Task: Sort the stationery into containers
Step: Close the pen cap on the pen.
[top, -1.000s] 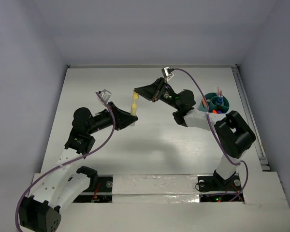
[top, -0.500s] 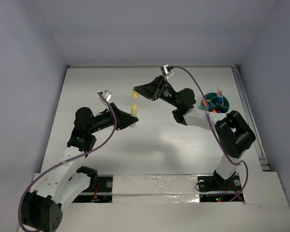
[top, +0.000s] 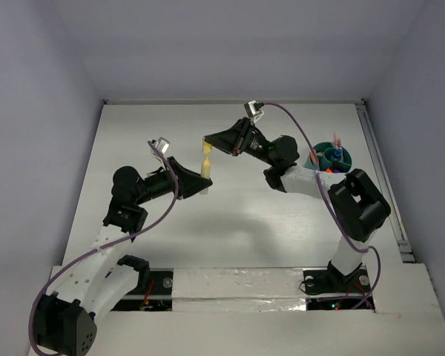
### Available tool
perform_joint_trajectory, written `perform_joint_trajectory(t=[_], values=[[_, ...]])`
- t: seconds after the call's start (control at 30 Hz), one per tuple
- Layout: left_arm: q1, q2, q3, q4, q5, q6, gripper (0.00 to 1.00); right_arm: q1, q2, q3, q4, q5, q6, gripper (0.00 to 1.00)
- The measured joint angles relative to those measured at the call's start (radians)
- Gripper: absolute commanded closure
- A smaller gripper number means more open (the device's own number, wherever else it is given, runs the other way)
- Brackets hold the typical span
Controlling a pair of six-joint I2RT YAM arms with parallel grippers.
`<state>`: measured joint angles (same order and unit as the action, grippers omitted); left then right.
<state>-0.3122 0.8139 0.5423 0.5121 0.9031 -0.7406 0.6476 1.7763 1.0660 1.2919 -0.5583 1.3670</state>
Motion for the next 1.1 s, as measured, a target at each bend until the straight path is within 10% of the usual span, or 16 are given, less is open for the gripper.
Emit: perform_joint_trajectory(t=[1.1], values=[[0.0,0.002,-0.006,-0.008,0.0,0.01,1.0,0.001,-0.001,0.0,0.0,-0.018,-0.001,1.0]])
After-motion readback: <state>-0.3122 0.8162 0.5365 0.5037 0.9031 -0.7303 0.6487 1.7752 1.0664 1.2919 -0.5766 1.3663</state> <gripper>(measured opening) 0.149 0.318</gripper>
